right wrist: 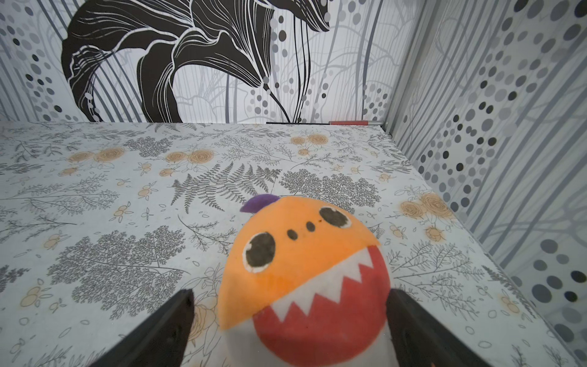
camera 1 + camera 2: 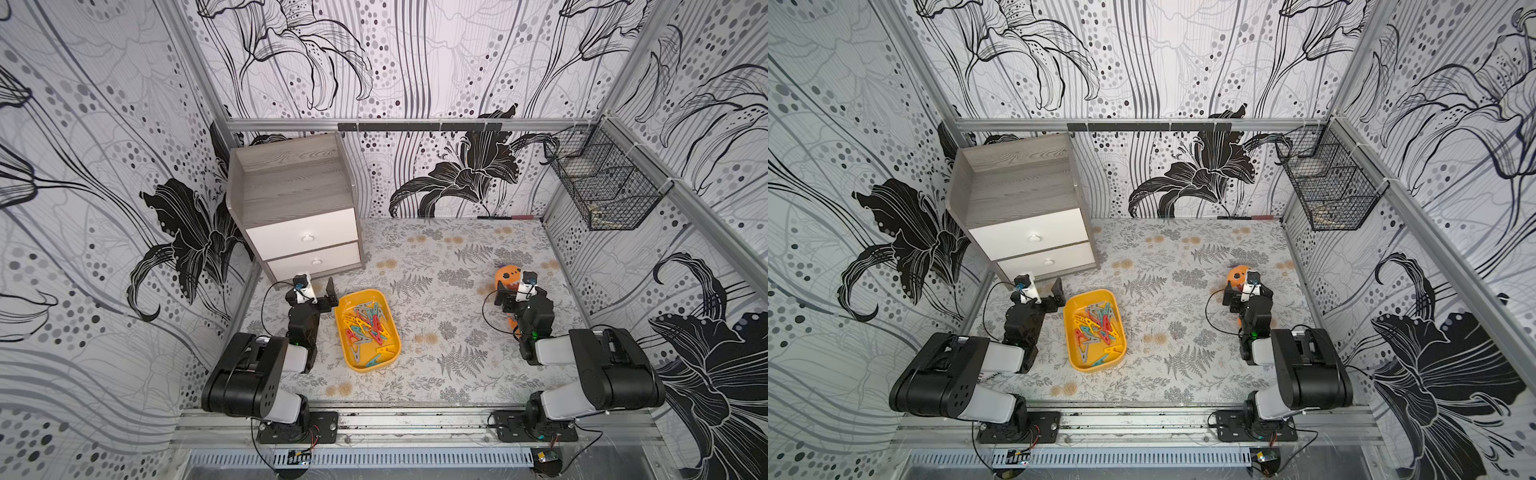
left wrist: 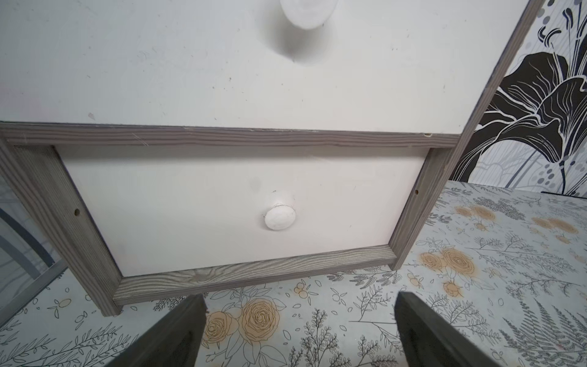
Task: Put the clothespins into the storage box
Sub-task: Reset both arms
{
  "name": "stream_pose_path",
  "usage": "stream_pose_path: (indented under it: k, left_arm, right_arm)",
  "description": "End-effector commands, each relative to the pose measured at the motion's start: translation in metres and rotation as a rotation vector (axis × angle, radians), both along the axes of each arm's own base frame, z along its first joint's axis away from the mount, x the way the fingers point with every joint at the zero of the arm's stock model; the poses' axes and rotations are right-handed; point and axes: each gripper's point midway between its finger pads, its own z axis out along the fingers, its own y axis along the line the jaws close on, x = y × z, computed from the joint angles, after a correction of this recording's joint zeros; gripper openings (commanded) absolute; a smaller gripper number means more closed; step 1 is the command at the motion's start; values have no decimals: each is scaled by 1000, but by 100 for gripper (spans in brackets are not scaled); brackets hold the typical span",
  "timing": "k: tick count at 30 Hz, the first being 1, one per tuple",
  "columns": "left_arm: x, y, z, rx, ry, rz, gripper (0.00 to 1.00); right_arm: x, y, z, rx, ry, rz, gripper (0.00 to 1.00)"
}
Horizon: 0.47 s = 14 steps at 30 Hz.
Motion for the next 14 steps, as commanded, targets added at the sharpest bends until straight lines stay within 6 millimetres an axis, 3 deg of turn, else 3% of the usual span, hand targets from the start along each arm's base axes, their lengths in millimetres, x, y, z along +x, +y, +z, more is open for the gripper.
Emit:
stream_pose_path:
  k: [1, 14]
  left_arm:
    - [5, -1, 16, 10, -55, -12, 98]
    - [7, 0, 16, 5, -56, -17, 98]
  right_arm:
    - [0, 0, 2, -15, -15, 9, 99]
    - [0, 0, 2, -14, -15, 8, 99]
